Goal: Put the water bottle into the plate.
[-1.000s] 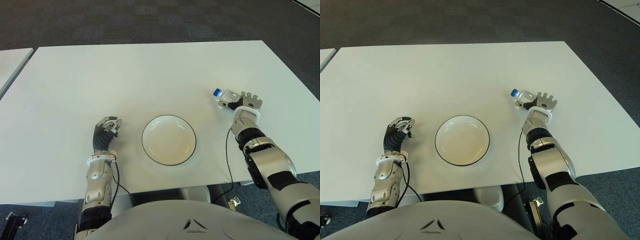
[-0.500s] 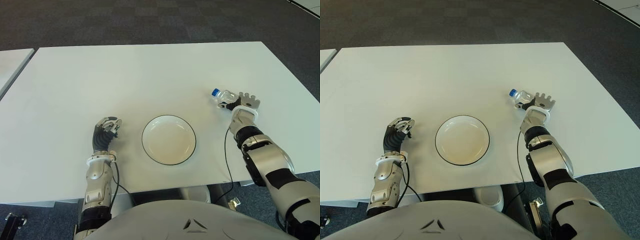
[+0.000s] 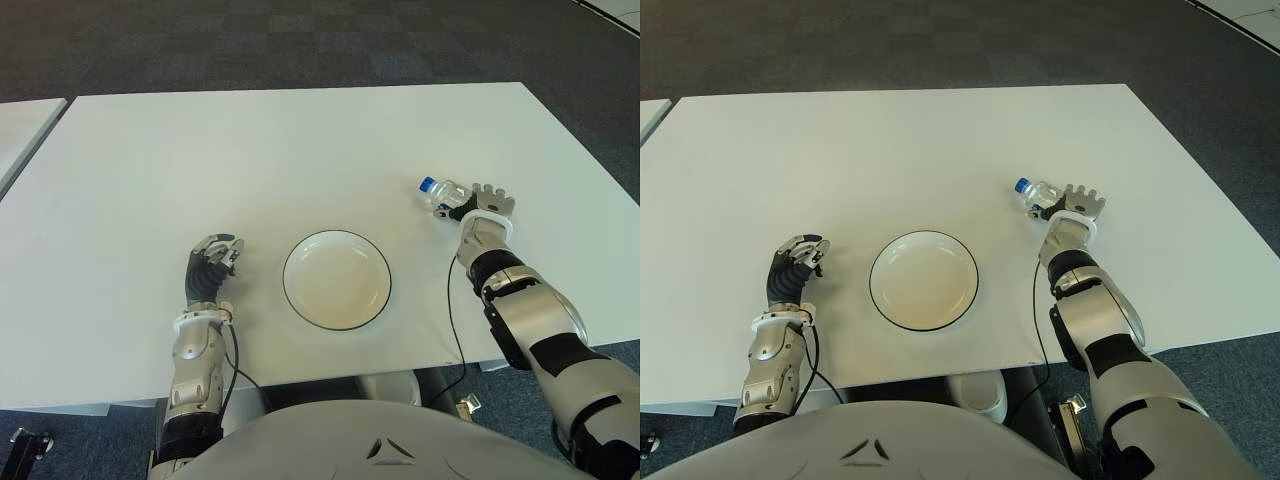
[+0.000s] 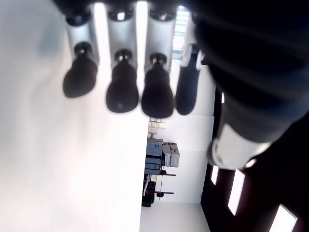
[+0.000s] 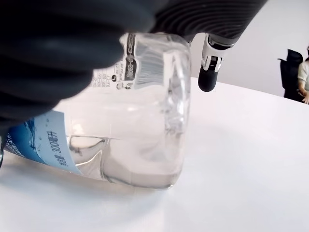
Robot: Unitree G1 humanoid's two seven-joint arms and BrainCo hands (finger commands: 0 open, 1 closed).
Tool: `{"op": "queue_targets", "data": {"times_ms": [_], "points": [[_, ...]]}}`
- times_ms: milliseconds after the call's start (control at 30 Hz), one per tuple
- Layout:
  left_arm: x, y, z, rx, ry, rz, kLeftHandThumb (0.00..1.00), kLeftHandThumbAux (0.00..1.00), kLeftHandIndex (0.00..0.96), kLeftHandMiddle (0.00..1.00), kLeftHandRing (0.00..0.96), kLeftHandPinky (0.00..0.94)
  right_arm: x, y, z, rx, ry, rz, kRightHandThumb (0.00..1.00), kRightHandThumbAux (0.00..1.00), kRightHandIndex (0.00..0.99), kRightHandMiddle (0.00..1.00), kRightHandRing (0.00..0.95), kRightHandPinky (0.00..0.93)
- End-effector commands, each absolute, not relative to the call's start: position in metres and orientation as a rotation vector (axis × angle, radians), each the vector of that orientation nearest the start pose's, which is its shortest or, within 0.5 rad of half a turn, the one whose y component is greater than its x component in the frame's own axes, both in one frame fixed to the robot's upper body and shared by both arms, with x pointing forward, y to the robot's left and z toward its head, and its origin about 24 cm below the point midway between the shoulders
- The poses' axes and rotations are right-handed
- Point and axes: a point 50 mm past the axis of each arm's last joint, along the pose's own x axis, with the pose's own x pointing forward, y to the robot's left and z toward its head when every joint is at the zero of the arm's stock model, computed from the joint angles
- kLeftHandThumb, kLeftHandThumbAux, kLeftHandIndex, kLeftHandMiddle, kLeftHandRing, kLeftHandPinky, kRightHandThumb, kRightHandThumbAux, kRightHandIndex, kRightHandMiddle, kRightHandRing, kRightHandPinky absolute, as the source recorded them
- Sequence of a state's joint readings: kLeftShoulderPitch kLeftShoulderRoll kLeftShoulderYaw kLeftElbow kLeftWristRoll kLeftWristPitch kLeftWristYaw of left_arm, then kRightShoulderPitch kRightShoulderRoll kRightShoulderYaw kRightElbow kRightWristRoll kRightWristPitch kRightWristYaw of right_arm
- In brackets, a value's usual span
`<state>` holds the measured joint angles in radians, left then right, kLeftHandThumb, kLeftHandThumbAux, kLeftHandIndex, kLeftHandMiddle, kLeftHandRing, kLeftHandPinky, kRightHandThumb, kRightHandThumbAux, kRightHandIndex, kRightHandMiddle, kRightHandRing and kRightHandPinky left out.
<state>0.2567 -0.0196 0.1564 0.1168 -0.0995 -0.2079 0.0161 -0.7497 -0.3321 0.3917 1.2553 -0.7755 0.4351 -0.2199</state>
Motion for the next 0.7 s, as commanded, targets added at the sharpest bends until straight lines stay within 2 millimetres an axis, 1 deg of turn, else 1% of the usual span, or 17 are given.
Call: {"op": "queue_targets", "data": {"times_ms": [33,200,267,300,333,367,400,433,467,533,567,600,700], "points": [[0.181,0.203,-0.025,-0.099,0.173,0.291,0.702,0.721,0.435,0.771,0.759,0.744,0.298,-0.234,-0.048,-1.444,0.882,0.05,0.561,0.41,0.0,0.0,0.0,0.0],[0.181,0.203,-0.024,-0.096,0.166,0.294,0.703,0.72,0.435,0.772,0.761,0.747,0.292,-0.233,-0.054,-1.435,0.872,0.068,0.556,0.432,0.01,0.004,0.0,0.0],[0.182,0.203,-0.024,-0.082,0.161,0.294,0.703,0.721,0.435,0.777,0.766,0.753,0.287,-0.237,-0.059,-1.425,0.864,0.076,0.537,0.452,0.025,0.022,0.002,0.038],[0.182,0.203,-0.024,-0.078,0.16,0.295,0.702,0.721,0.435,0.777,0.767,0.753,0.284,-0.239,-0.061,-1.421,0.861,0.078,0.537,0.455,0.048,0.04,0.02,0.081],[0.182,0.203,-0.023,-0.075,0.159,0.295,0.702,0.721,0.435,0.778,0.768,0.753,0.283,-0.239,-0.062,-1.407,0.856,0.074,0.537,0.456,0.057,0.046,0.026,0.096],[0.182,0.203,-0.023,-0.074,0.159,0.296,0.702,0.721,0.435,0.777,0.767,0.751,0.283,-0.238,-0.062,-1.398,0.853,0.071,0.548,0.463,0.132,0.082,0.056,0.14],[0.182,0.203,-0.023,-0.076,0.159,0.297,0.702,0.721,0.435,0.777,0.767,0.75,0.285,-0.237,-0.061,-1.373,0.85,0.059,0.552,0.466,0.159,0.095,0.067,0.157],[0.181,0.203,-0.023,-0.077,0.159,0.298,0.702,0.721,0.435,0.774,0.764,0.747,0.287,-0.236,-0.06,-1.356,0.848,0.05,0.567,0.483,0.254,0.137,0.095,0.182],[0.181,0.203,-0.023,-0.079,0.159,0.299,0.702,0.721,0.435,0.773,0.762,0.745,0.288,-0.235,-0.058,-1.336,0.847,0.04,0.577,0.493,0.316,0.165,0.113,0.199],[0.181,0.204,-0.023,-0.083,0.158,0.301,0.702,0.721,0.435,0.77,0.759,0.742,0.289,-0.234,-0.058,-1.295,0.846,0.021,0.64,0.596,0.371,0.196,0.131,0.205],[0.181,0.204,-0.022,-0.083,0.158,0.302,0.702,0.721,0.435,0.768,0.757,0.743,0.289,-0.233,-0.058,-1.274,0.846,0.012,0.665,0.635,0.392,0.227,0.155,0.223],[0.181,0.204,-0.022,-0.085,0.156,0.303,0.702,0.721,0.435,0.768,0.757,0.744,0.289,-0.233,-0.058,-1.241,0.845,-0.007,0.674,0.649,0.4,0.239,0.164,0.229],[0.181,0.204,-0.022,-0.089,0.153,0.305,0.702,0.72,0.435,0.764,0.752,0.744,0.288,-0.231,-0.059,-1.177,0.838,-0.045,0.701,0.691,0.426,0.33,0.25,0.302]]}}
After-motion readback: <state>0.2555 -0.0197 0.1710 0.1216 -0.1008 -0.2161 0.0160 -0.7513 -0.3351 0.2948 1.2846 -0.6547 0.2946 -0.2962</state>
